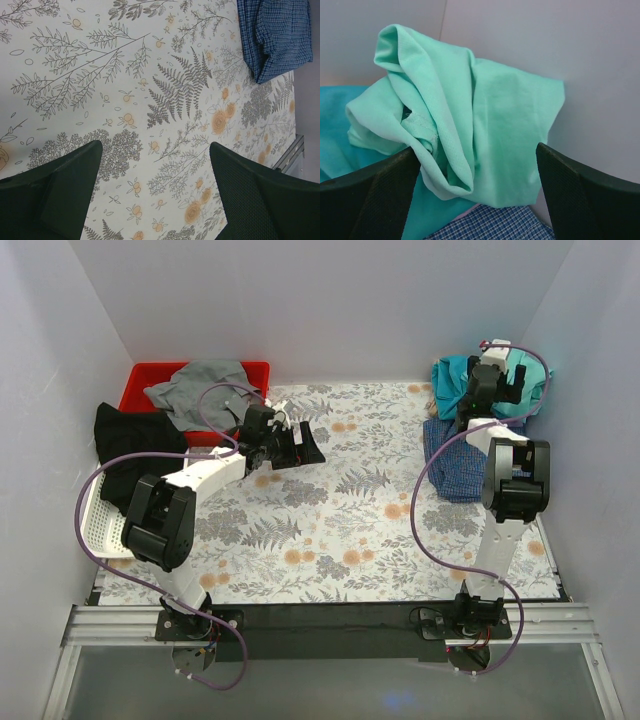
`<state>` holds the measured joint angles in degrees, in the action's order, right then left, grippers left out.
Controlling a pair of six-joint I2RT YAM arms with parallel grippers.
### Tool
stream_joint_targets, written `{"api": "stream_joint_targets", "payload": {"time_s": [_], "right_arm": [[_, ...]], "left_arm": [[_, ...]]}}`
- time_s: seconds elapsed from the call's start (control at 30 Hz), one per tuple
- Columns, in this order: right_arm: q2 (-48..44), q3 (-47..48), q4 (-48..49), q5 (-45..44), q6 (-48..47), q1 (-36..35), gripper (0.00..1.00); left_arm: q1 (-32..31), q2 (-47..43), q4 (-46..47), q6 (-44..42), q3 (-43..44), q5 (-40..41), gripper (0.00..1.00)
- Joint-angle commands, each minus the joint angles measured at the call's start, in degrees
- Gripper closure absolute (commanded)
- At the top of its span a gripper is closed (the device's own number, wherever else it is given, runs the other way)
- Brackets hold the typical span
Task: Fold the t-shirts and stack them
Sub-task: Neatly place the folded tshirt to the corner
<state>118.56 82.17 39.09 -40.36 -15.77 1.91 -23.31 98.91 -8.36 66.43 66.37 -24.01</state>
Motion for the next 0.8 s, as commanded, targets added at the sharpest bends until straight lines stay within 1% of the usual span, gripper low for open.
{"api": "stream_joint_targets", "payload": {"time_s": [0.0, 0.17, 0.27, 0.4, 0.53, 0.6, 0.67, 0.7, 0.77], "right_arm": [[1.22, 3.16, 6.79, -5.60, -2.95, 0.81, 0.02], [7.90, 7.21, 6.61, -9.38, -4.18, 2.74, 0.02], [11.42, 10.28, 5.91, -13.68, -5.32, 3.45, 0.02], [12.92, 10.99, 3.72, -12.73, -4.97, 3.36, 0.01], [8.54, 5.82, 4.76, -8.86, -3.57, 1.35, 0.02], [6.60, 4.84, 5.64, -6.67, -4.53, -0.67, 0.02], [4.05, 4.93, 6.08, -6.31, -5.67, -1.82, 0.02], [3.35, 5.02, 6.08, -6.49, -6.89, -4.78, 0.02], [0.89, 4.49, 6.08, -5.88, -8.13, -7.00, 0.02]], "left_arm": [[0.37, -0.48, 1.15, -0.25, 0.43, -1.04, 0.12], [0.37, -0.39, 2.03, 0.45, -0.80, -1.92, 0.12], [0.37, -0.21, 2.12, 0.45, -1.59, -2.27, 0.12], [0.37, 0.14, 2.73, 0.19, -2.47, -2.45, 0.12], [0.37, 1.71, 3.35, 0.10, -2.12, -3.32, 0.12], [0.37, 2.25, 3.44, 0.10, -1.24, -4.02, 0.12], [0.37, 2.51, 3.53, 0.27, -0.80, -4.55, 0.12], [0.37, 2.25, 3.44, 0.19, -0.63, -4.73, 0.12], [0.37, 1.64, 3.88, 0.36, -0.98, -4.73, 0.12]]}}
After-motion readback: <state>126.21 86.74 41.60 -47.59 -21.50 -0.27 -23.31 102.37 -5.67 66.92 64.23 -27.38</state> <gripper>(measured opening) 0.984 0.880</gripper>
